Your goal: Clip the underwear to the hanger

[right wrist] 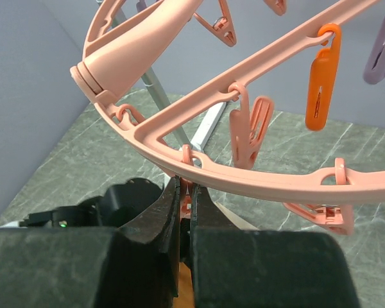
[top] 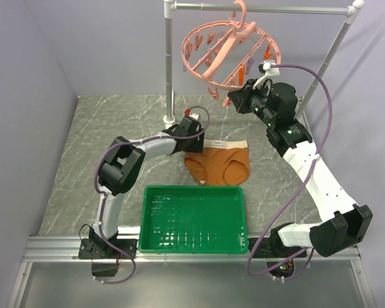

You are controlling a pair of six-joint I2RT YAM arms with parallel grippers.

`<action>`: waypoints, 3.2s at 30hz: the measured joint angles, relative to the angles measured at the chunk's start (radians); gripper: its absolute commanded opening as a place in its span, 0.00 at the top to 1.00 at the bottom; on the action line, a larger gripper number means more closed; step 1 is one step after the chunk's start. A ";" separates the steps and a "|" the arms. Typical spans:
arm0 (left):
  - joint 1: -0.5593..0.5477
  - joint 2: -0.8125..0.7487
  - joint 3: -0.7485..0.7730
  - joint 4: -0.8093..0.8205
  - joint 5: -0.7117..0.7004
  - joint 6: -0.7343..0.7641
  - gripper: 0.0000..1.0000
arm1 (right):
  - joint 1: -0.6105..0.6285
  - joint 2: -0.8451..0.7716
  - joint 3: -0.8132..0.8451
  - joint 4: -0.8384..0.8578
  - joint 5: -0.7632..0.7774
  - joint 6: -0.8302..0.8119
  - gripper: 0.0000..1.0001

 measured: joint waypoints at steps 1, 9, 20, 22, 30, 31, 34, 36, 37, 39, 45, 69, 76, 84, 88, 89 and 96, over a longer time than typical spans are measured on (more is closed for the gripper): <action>-0.010 0.011 0.009 -0.008 -0.011 0.000 0.29 | -0.001 0.000 0.000 0.000 -0.001 0.000 1.00; -0.033 0.083 0.123 -0.056 -0.064 -0.027 0.23 | -0.009 0.000 0.000 0.000 -0.010 0.000 1.00; -0.047 0.084 0.127 -0.055 -0.100 0.007 0.21 | -0.018 0.000 -0.002 0.000 -0.018 0.000 1.00; -0.053 0.084 0.127 -0.060 -0.108 0.017 0.20 | -0.019 -0.001 -0.002 0.000 -0.018 0.000 1.00; -0.064 0.097 0.165 -0.096 -0.140 0.036 0.14 | -0.026 -0.002 -0.003 0.000 -0.022 0.000 1.00; -0.064 0.097 0.166 -0.095 -0.141 0.036 0.14 | -0.026 -0.002 -0.003 0.000 -0.023 0.000 1.00; -0.061 0.109 0.172 -0.095 -0.142 0.036 0.14 | -0.027 -0.002 -0.003 0.000 -0.024 0.000 1.00; -0.060 0.129 0.193 -0.092 -0.149 0.040 0.15 | -0.027 -0.002 -0.003 0.000 -0.025 0.000 1.00; -0.060 0.138 0.204 -0.088 -0.150 0.040 0.15 | -0.027 -0.002 -0.003 0.000 -0.025 0.000 1.00; -0.060 0.154 0.225 -0.084 -0.153 0.040 0.21 | -0.027 -0.002 -0.003 0.000 -0.025 0.000 1.00; -0.053 0.164 0.231 -0.075 -0.139 0.039 0.66 | -0.028 -0.002 -0.003 0.000 -0.025 0.000 1.00; -0.068 0.110 0.122 0.051 -0.015 0.161 0.34 | -0.034 -0.004 -0.008 -0.001 -0.024 0.000 1.00; -0.076 0.111 0.137 0.029 -0.016 0.151 0.04 | -0.034 -0.004 -0.008 -0.001 -0.026 0.000 1.00; -0.093 0.171 0.225 0.006 -0.063 0.158 0.02 | -0.035 -0.004 -0.008 -0.001 -0.029 0.000 1.00; -0.110 0.199 0.261 -0.006 -0.104 0.161 0.04 | -0.037 -0.004 -0.010 0.000 -0.032 0.000 1.00; -0.113 0.206 0.271 -0.010 -0.115 0.163 0.05 | -0.037 -0.004 -0.010 0.000 -0.032 0.000 1.00; -0.122 0.245 0.331 -0.040 -0.169 0.167 0.32 | -0.043 -0.010 -0.023 0.006 -0.031 0.000 1.00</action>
